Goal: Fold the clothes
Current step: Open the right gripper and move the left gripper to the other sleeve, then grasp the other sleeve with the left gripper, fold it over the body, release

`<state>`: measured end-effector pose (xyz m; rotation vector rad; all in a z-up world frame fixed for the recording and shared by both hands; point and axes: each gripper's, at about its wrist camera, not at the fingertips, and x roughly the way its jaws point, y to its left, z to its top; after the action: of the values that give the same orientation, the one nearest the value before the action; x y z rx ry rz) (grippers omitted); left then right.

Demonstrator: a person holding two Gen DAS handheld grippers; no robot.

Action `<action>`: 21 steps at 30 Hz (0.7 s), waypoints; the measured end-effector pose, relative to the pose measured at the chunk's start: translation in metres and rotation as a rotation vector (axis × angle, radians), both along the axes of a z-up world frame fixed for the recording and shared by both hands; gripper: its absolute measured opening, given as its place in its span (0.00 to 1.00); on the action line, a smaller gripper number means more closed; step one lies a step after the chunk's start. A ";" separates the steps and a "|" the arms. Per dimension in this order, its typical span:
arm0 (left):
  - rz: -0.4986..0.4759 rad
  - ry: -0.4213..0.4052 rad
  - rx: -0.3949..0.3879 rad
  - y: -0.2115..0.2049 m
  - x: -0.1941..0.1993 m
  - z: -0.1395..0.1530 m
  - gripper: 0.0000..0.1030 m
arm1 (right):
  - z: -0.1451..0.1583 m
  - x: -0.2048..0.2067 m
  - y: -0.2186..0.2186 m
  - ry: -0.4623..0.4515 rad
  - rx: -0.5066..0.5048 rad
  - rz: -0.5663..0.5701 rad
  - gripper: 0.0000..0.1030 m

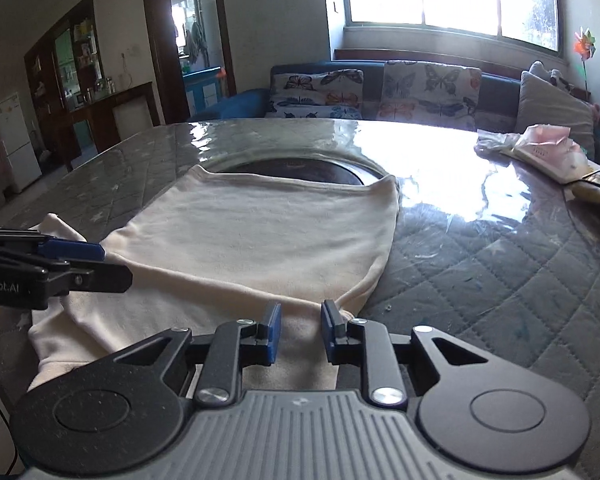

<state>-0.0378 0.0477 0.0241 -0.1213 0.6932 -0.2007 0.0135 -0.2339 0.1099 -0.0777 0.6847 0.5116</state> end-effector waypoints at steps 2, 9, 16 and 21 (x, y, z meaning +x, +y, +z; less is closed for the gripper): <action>0.016 0.021 -0.013 0.004 0.006 -0.005 0.67 | 0.001 0.000 0.000 0.000 0.001 -0.003 0.22; 0.037 0.027 -0.055 0.015 0.008 -0.012 0.67 | 0.009 -0.006 0.006 -0.021 0.009 0.026 0.26; 0.136 -0.023 -0.060 0.048 -0.014 0.002 0.70 | 0.007 -0.011 0.025 -0.019 -0.008 0.094 0.34; 0.314 -0.034 -0.018 0.092 -0.025 0.009 0.71 | 0.007 -0.020 0.051 -0.020 -0.029 0.196 0.41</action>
<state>-0.0632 0.1399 0.0331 -0.2411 0.6296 0.0919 -0.0064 -0.1826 0.1169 -0.1789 0.6681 0.6881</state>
